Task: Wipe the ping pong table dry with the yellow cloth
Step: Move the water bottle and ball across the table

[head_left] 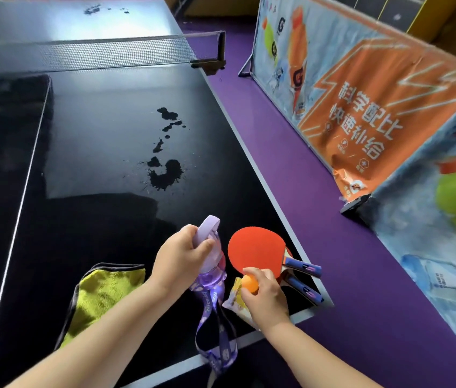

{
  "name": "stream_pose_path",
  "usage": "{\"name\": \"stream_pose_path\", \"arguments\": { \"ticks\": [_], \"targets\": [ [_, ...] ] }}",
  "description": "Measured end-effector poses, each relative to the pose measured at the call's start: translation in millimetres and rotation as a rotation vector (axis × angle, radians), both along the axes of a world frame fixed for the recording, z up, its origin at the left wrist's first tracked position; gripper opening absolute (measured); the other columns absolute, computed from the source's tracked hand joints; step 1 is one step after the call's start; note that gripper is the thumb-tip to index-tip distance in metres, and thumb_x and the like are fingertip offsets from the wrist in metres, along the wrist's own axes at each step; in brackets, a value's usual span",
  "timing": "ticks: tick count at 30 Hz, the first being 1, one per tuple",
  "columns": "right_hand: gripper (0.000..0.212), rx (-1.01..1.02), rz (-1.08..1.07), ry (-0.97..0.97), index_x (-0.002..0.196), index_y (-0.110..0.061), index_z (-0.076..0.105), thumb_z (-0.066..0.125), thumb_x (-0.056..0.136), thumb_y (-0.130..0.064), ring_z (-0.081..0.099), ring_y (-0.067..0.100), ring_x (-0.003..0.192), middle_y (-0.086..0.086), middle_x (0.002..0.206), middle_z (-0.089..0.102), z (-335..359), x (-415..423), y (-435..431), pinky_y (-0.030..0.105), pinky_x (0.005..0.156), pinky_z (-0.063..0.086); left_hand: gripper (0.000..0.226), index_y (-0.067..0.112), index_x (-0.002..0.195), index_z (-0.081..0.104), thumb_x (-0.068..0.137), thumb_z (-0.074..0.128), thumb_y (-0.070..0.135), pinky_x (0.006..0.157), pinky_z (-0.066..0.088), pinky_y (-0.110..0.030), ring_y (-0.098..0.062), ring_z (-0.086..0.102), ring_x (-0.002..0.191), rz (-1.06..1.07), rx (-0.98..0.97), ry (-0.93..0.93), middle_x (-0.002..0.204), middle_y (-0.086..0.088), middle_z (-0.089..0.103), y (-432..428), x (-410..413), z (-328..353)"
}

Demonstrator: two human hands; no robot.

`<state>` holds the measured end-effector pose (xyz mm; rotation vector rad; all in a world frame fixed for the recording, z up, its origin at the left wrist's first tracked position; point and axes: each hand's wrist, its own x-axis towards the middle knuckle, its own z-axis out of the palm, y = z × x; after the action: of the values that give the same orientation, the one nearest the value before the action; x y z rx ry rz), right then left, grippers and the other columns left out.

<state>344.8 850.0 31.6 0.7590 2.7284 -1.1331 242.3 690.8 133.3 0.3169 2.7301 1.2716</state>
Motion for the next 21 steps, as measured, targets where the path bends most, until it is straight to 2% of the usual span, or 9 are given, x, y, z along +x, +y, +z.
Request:
{"name": "stream_pose_path", "arguments": {
  "ticks": [4,8,11,15,18,21],
  "targets": [
    [0.036,-0.028,-0.054,0.043,0.119,-0.034,0.06,0.059,0.09,-0.014,0.055,0.012,0.08,-0.012,0.114,0.047,8.4,-6.5,0.7,0.02,0.064,0.043,0.031,0.007,0.068,0.044,0.087,0.062,0.024,0.056,0.036,-0.036,-0.015,0.039,0.057,0.057,0.137,-0.029,0.059,0.003,0.043,-14.0,-3.0,9.3],
    [0.035,-0.078,-0.055,0.093,0.117,-0.031,0.062,0.06,0.088,-0.011,0.055,0.012,0.08,-0.008,0.11,0.05,20.1,-19.1,-11.3,0.03,0.072,0.047,0.021,0.01,0.074,0.054,0.087,0.063,0.023,0.059,0.043,-0.041,-0.014,0.045,0.06,0.121,0.275,-0.047,0.065,0.002,0.05,-32.8,-3.8,31.2],
    [0.036,-0.114,-0.029,0.139,0.118,-0.028,0.063,0.062,0.087,-0.01,0.055,0.014,0.086,-0.006,0.11,0.053,30.6,-31.7,-30.8,0.025,0.071,0.041,0.017,0.01,0.076,0.058,0.088,0.063,0.022,0.06,0.041,-0.033,-0.013,0.047,0.063,0.161,0.337,-0.027,0.068,0.0,0.054,-59.0,-4.4,47.9],
    [0.035,-0.158,0.028,0.185,0.118,-0.025,0.065,0.065,0.085,-0.011,0.054,0.014,0.092,-0.004,0.107,0.058,45.3,-44.5,-65.4,0.024,0.077,0.038,0.022,0.005,0.074,0.057,0.086,0.066,0.021,0.057,0.035,-0.026,-0.009,0.041,0.06,0.205,0.384,0.024,0.064,0.003,0.049,-107.6,1.1,69.7],
    [0.036,-0.159,0.079,0.21,0.117,-0.025,0.066,0.067,0.084,-0.013,0.057,0.017,0.093,-0.003,0.105,0.06,56.6,-50.0,-101.8,0.03,0.083,0.045,0.028,0.007,0.069,0.055,0.079,0.065,0.032,0.056,0.033,-0.027,-0.009,0.038,0.057,0.246,0.393,0.098,0.061,0.006,0.045,-154.9,8.8,89.0],
    [0.037,-0.151,0.148,0.242,0.117,-0.026,0.067,0.069,0.083,-0.014,0.06,0.018,0.093,-0.003,0.104,0.061,67.0,-52.6,-150.6,0.031,0.084,0.047,0.033,0.004,0.072,0.057,0.073,0.06,0.037,0.058,0.035,-0.031,-0.011,0.041,0.059,0.297,0.393,0.152,0.062,0.002,0.048,-212.5,22.0,109.0]
  ]
}}
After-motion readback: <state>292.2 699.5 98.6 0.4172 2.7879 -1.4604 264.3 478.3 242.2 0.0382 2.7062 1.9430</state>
